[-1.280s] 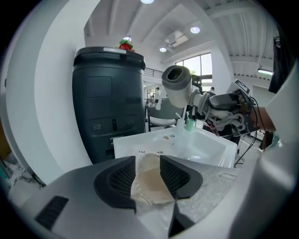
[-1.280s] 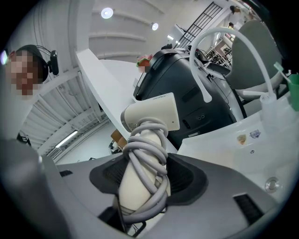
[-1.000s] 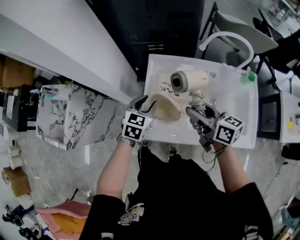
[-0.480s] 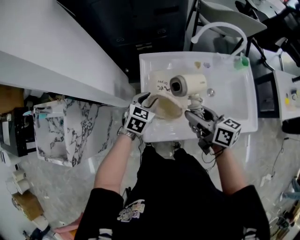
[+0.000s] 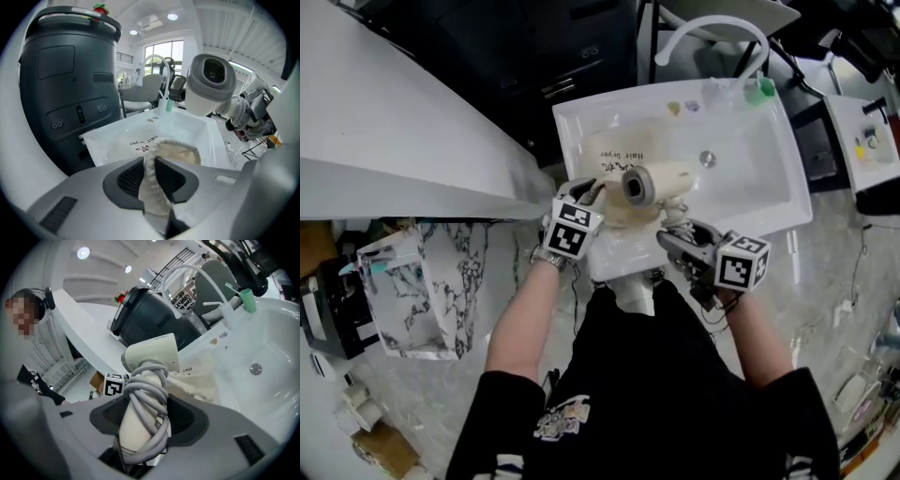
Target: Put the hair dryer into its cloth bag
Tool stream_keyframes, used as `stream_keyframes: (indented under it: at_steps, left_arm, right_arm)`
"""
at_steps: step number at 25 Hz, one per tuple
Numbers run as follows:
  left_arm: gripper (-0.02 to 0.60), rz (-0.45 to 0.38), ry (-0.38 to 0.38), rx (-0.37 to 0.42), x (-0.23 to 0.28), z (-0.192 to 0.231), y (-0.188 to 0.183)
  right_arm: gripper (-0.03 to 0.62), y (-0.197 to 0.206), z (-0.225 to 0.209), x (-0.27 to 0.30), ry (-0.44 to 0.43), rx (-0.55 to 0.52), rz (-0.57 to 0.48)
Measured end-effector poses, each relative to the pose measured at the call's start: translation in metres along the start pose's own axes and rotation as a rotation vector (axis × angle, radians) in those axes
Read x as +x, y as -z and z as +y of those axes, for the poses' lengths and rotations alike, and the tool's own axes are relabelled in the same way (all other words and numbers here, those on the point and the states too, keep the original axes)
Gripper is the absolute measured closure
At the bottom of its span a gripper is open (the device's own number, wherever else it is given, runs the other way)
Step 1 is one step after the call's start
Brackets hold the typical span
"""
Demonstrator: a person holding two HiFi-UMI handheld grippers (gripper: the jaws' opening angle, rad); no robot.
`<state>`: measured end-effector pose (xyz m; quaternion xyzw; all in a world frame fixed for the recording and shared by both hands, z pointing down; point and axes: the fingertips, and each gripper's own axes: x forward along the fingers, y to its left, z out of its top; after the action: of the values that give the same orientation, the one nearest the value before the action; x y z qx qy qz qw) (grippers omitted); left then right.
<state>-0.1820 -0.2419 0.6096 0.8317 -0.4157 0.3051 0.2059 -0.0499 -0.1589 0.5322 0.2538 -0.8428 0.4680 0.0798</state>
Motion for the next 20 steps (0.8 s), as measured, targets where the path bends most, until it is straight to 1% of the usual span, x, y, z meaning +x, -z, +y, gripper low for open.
stream_keyframes:
  at_steps: [6,12,16,20]
  left_arm:
    - [0.524,0.001,0.065,-0.011,0.002,-0.002,0.000]
    - [0.526,0.000,0.109,-0.024,0.000,-0.002,-0.001]
    - [0.526,-0.001,0.136,-0.034,0.000,-0.004,-0.003]
    - [0.526,0.001,0.159,-0.018,-0.002,-0.007,-0.004]
  right_arm:
    - [0.350,0.045,-0.004,0.008,0.030,0.032,0.102]
    - [0.350,0.083,-0.013,0.018,0.059,0.084,0.218]
    - [0.350,0.103,-0.016,0.028,0.052,0.115,0.304]
    - [0.350,0.109,-0.019,0.042,0.076,0.129,0.377]
